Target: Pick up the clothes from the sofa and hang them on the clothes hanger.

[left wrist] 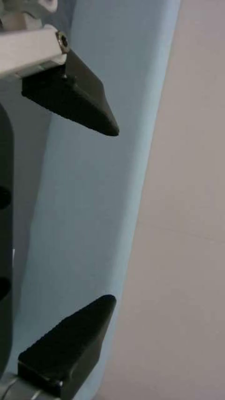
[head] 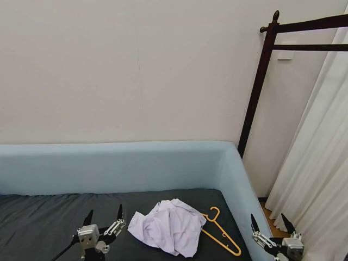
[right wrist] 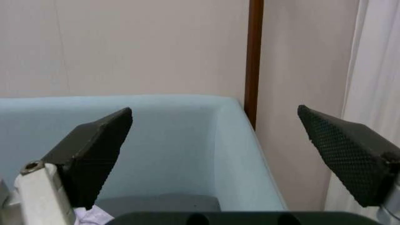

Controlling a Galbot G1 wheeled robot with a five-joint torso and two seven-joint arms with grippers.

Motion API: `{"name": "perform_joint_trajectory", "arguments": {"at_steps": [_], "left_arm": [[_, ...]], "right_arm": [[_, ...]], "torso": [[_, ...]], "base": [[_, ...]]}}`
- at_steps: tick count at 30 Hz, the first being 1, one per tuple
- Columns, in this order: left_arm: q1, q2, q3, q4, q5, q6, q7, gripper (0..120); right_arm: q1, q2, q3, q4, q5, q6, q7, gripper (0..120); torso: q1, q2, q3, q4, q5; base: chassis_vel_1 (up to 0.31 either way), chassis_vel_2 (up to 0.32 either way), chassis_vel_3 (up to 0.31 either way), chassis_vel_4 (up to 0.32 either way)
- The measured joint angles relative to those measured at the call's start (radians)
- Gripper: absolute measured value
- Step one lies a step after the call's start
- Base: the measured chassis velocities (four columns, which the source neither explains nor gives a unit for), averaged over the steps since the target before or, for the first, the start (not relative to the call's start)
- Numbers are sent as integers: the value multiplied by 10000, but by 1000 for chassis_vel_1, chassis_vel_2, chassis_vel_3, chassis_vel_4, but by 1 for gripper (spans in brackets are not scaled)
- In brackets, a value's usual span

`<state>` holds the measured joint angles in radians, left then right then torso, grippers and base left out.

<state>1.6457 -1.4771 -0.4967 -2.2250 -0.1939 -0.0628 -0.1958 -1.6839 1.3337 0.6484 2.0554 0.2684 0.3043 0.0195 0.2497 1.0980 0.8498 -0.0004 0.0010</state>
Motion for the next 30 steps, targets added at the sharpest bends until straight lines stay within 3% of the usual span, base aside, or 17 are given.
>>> {"name": "perform_joint_trajectory", "arguments": {"at_steps": [5,7,11,26,30], "left_arm": [[62,20,-43,-147,69,-183,-22,100],[57,63,32,-231,-620,425,-146,100],[126,30,118,-373,-792,777,-272,100],[-23,96,-27,131,-593,-82,482,100],[-55,115,-66,280,-1197,-490,1108,100]], "right_arm": [[39,-39,8,-122,25,59,-79,100],[103,9,-5,-128,8,138,-42,100],[235,70,-48,-178,29,266,-34,100],[414,98,-245,-326,-275,118,102,100],[447,120,-305,-261,-359,34,211,100]], "torso": [[0,1,0,0,1],[0,0,0,-1,-1],[0,0,0,1,0],[1,0,0,0,0],[0,0,0,0,0]], "base": [[0,0,0,0],[0,0,0,0],[0,0,0,0],[0,0,0,0],[0,0,0,0]]}}
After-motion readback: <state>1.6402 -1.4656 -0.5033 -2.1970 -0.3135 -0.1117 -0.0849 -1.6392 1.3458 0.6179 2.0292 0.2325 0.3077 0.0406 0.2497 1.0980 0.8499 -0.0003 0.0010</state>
